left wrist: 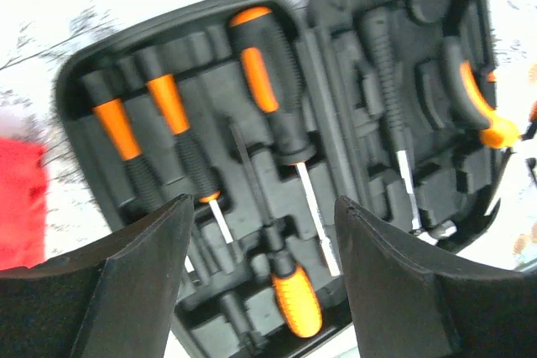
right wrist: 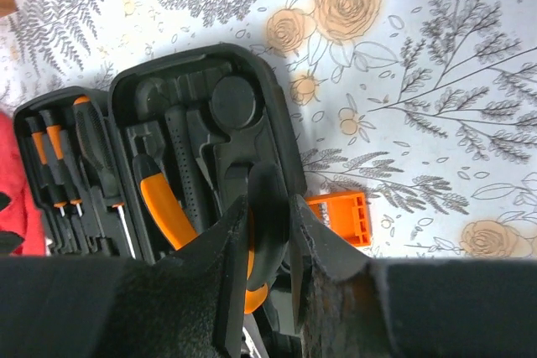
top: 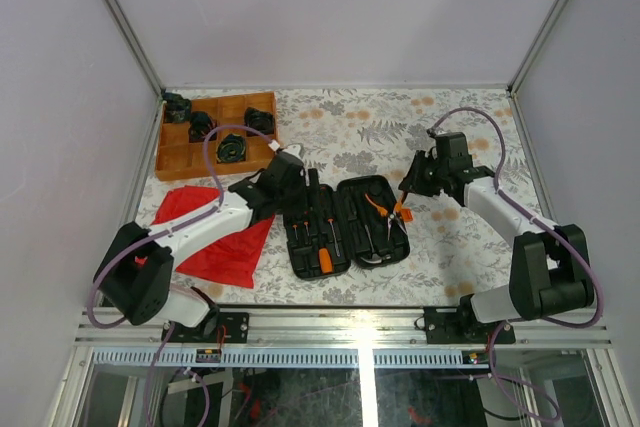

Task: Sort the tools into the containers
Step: Place the pliers in the storage box.

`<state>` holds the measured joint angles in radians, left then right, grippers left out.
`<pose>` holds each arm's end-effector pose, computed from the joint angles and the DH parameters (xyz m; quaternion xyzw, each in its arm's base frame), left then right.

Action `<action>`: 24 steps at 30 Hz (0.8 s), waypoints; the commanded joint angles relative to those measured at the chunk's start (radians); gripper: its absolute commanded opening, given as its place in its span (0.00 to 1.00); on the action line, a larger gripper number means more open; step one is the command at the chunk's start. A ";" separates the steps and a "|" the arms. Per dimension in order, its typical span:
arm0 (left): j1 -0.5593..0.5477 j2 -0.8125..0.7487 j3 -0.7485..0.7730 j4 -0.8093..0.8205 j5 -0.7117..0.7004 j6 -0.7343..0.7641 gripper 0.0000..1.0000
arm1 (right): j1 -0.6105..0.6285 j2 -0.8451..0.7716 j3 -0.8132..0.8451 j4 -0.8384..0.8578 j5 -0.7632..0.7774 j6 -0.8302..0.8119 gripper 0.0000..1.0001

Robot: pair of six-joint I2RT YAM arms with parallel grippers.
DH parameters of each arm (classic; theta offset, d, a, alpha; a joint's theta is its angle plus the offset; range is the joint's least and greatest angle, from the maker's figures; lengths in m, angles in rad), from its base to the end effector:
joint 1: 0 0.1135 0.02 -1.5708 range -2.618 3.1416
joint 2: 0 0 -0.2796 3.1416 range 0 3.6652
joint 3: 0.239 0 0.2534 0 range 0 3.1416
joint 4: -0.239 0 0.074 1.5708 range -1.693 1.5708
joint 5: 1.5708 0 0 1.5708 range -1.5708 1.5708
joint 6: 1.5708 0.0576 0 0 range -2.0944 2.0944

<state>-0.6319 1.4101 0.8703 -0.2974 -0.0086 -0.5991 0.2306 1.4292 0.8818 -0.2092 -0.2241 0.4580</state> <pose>0.2467 -0.1800 0.2167 0.0138 0.9334 -0.2038 0.2951 0.3053 0.0848 0.2240 0.0595 0.9116 0.2295 0.3357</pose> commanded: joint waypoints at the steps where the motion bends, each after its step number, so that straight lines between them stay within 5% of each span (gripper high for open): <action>1: -0.052 0.071 0.103 0.061 -0.029 -0.015 0.66 | -0.012 -0.041 -0.003 0.098 -0.144 0.047 0.00; 14: -0.057 0.035 0.049 0.020 -0.113 0.009 0.65 | 0.052 0.136 0.070 0.018 -0.123 -0.052 0.15; 24: -0.014 -0.049 -0.054 0.011 -0.107 0.008 0.66 | 0.073 0.142 0.074 0.034 -0.163 -0.136 0.50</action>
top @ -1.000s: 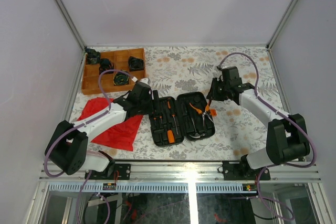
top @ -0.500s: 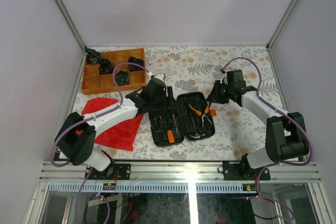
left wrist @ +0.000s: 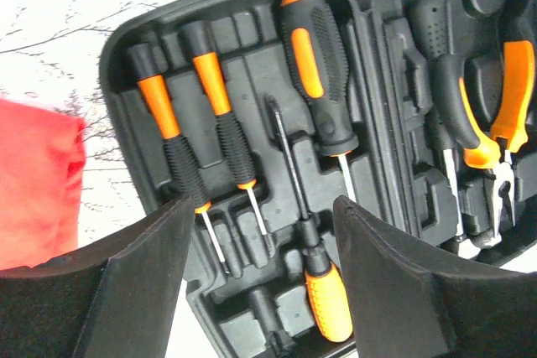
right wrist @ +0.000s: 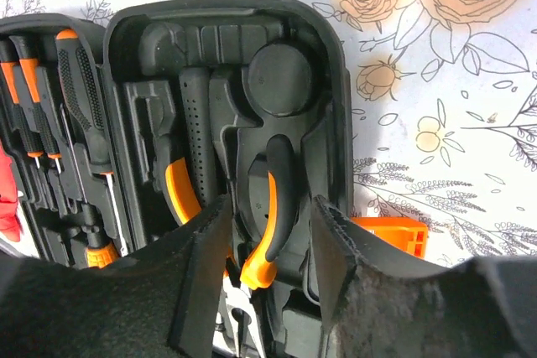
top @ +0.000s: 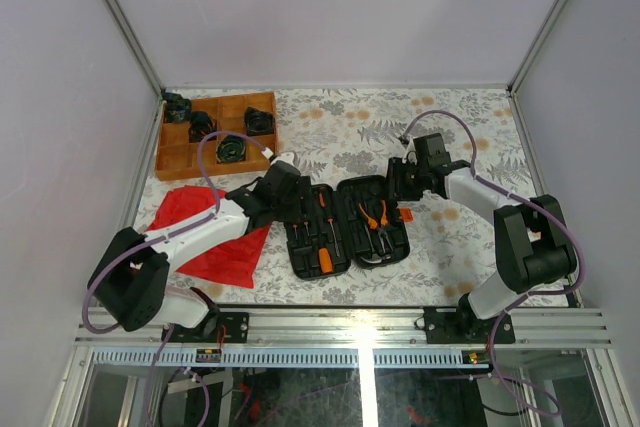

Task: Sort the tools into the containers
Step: Place the pliers in the storage box.

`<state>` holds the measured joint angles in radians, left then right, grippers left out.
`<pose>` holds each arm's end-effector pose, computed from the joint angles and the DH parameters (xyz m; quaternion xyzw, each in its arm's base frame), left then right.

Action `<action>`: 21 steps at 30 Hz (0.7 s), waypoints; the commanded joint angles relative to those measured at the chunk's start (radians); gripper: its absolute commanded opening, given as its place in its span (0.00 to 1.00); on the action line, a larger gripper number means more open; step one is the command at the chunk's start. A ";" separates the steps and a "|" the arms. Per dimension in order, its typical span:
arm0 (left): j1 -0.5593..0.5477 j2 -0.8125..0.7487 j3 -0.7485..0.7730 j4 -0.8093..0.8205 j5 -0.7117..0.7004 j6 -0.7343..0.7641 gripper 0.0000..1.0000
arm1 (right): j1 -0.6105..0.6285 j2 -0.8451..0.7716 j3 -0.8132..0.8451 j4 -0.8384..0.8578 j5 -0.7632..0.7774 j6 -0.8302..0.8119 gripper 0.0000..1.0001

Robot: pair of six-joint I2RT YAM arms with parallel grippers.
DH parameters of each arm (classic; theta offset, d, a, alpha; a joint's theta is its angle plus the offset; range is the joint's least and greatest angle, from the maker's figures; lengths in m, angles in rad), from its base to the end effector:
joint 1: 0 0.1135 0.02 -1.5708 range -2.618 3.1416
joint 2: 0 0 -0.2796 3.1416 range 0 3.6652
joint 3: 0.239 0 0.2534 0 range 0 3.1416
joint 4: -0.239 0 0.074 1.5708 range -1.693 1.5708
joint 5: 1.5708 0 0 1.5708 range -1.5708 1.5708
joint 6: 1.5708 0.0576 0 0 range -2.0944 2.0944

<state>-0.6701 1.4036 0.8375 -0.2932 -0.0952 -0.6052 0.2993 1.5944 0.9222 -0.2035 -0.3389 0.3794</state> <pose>0.2379 -0.1815 0.2083 0.0138 0.9364 -0.1713 0.3061 0.3181 0.1182 0.1881 -0.0203 0.9283 0.2613 0.2638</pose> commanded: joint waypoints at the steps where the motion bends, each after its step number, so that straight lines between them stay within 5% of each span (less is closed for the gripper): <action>1: 0.027 -0.047 -0.024 0.006 -0.019 0.015 0.66 | 0.006 -0.029 0.031 0.034 -0.067 -0.066 0.52; 12: 0.039 -0.067 -0.011 -0.012 -0.003 0.018 0.66 | 0.128 -0.074 0.018 0.019 0.040 -0.116 0.84; 21: 0.043 -0.059 -0.018 -0.010 0.008 0.017 0.66 | 0.263 -0.028 0.076 -0.103 0.293 -0.177 0.93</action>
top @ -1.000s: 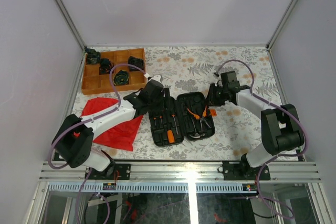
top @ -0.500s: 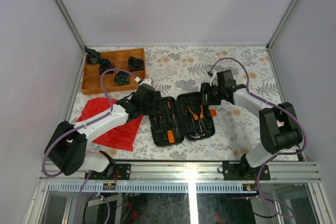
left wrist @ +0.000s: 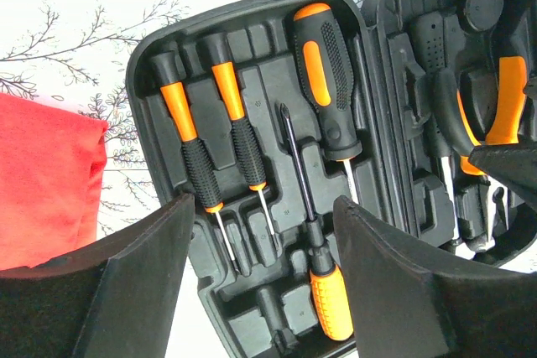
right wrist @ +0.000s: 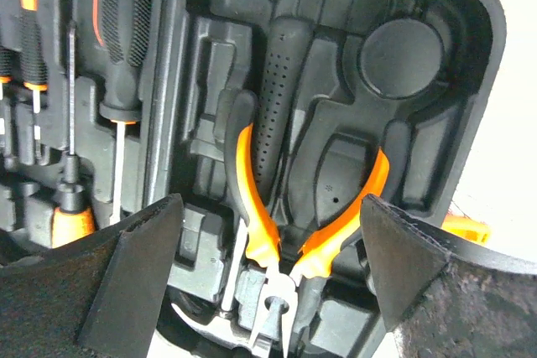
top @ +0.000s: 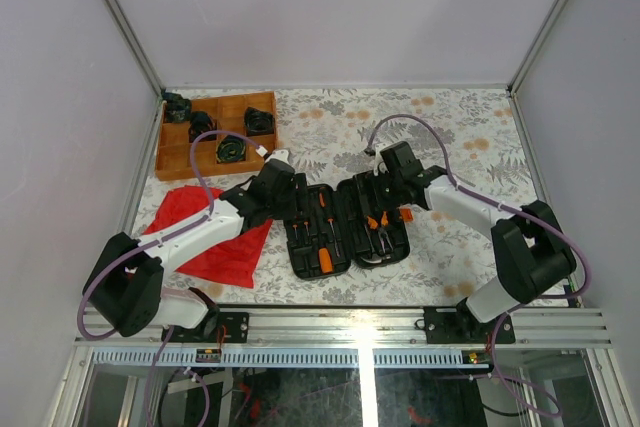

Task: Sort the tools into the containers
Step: Place the pliers in the storage box.

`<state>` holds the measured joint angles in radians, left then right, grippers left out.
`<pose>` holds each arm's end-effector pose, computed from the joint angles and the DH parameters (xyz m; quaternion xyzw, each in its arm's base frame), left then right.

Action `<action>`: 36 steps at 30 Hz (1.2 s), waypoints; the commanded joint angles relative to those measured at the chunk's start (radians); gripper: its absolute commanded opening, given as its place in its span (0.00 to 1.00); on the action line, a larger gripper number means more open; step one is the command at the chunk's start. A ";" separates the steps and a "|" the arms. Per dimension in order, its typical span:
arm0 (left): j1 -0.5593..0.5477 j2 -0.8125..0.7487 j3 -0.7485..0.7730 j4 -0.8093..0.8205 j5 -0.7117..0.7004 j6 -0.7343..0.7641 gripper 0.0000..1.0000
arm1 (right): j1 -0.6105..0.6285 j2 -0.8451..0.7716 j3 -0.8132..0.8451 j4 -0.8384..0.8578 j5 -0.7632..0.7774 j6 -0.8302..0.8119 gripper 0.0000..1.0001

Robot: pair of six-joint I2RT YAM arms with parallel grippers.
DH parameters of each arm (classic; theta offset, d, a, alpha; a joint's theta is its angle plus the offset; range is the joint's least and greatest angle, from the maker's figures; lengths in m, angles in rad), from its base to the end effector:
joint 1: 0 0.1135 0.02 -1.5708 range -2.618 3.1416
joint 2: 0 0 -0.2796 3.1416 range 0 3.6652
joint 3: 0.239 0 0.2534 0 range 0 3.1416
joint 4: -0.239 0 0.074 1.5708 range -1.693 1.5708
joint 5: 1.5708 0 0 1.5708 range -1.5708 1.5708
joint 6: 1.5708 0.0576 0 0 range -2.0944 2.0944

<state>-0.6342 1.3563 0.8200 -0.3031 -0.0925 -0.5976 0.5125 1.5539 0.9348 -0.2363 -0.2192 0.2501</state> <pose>0.2372 -0.1678 0.2147 0.0005 0.9330 -0.1711 0.3165 0.2867 0.1757 0.2007 -0.1598 0.9181 0.2246 0.2849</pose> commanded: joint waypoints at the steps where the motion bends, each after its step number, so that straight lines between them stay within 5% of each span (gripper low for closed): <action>1: 0.007 -0.012 -0.001 0.002 0.007 0.010 0.66 | 0.057 0.019 0.066 -0.075 0.190 -0.051 0.93; 17: 0.012 -0.011 -0.003 0.004 0.017 0.013 0.66 | 0.119 -0.024 0.065 -0.086 0.292 0.008 0.99; 31: 0.017 -0.010 -0.008 0.005 0.026 0.013 0.66 | 0.134 0.103 0.102 -0.101 0.280 0.020 1.00; 36: 0.019 -0.007 -0.008 0.007 0.027 0.012 0.66 | 0.135 0.103 0.106 -0.110 0.325 0.022 0.85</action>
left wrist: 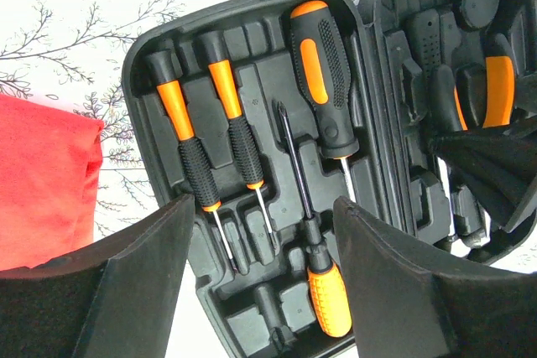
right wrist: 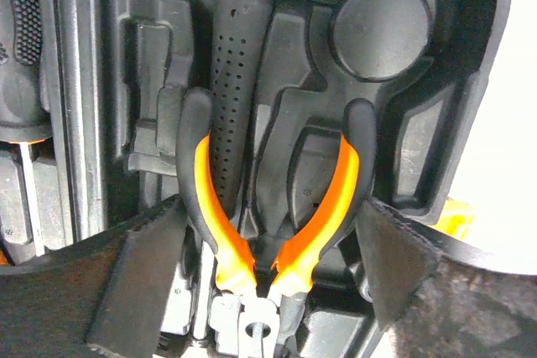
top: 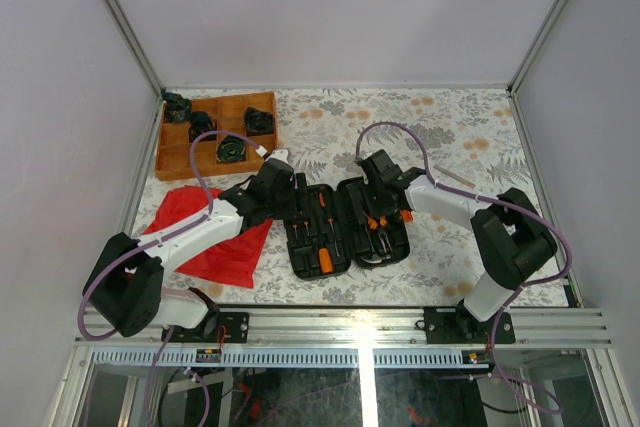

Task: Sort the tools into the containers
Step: Place the pliers in the storage box.

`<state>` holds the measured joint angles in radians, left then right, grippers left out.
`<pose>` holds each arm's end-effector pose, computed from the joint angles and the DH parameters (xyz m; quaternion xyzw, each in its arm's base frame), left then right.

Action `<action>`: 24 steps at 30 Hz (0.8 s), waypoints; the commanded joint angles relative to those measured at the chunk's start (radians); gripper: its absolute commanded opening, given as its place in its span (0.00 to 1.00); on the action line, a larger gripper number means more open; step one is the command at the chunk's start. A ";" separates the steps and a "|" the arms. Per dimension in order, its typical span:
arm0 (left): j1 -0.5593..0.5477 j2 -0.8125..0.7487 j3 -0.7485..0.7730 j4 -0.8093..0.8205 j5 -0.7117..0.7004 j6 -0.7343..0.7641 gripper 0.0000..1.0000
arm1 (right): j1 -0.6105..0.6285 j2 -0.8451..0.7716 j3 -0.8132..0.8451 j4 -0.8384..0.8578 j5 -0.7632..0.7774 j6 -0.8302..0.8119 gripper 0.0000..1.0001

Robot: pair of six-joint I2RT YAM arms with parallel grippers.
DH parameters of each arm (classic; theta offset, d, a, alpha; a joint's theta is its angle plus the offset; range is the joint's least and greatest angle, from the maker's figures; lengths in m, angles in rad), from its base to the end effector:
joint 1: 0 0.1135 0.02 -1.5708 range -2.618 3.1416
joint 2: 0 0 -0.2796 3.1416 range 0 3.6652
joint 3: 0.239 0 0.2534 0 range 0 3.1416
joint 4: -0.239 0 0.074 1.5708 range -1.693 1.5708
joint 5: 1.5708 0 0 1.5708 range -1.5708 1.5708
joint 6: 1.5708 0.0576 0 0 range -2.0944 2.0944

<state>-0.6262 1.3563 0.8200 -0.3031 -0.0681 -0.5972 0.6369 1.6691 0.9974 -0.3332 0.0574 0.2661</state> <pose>0.2377 -0.1671 0.2146 0.0014 0.9334 -0.1792 0.3108 0.2817 0.2043 0.1745 -0.1691 0.9449 0.0970 0.2631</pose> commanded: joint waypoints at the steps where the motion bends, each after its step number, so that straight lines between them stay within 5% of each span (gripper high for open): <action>1: 0.010 -0.007 -0.007 0.008 0.003 0.011 0.66 | 0.010 -0.011 0.043 -0.015 0.052 0.008 0.81; 10: 0.013 0.003 -0.003 0.010 0.009 0.011 0.66 | 0.010 -0.034 0.041 -0.055 0.129 0.013 0.61; 24: 0.017 0.007 -0.002 0.012 0.015 0.011 0.66 | 0.010 -0.025 0.050 -0.125 0.151 0.050 0.64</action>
<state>-0.6147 1.3590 0.8200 -0.3027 -0.0578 -0.5972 0.6434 1.6615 1.0142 -0.4126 0.1692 0.2993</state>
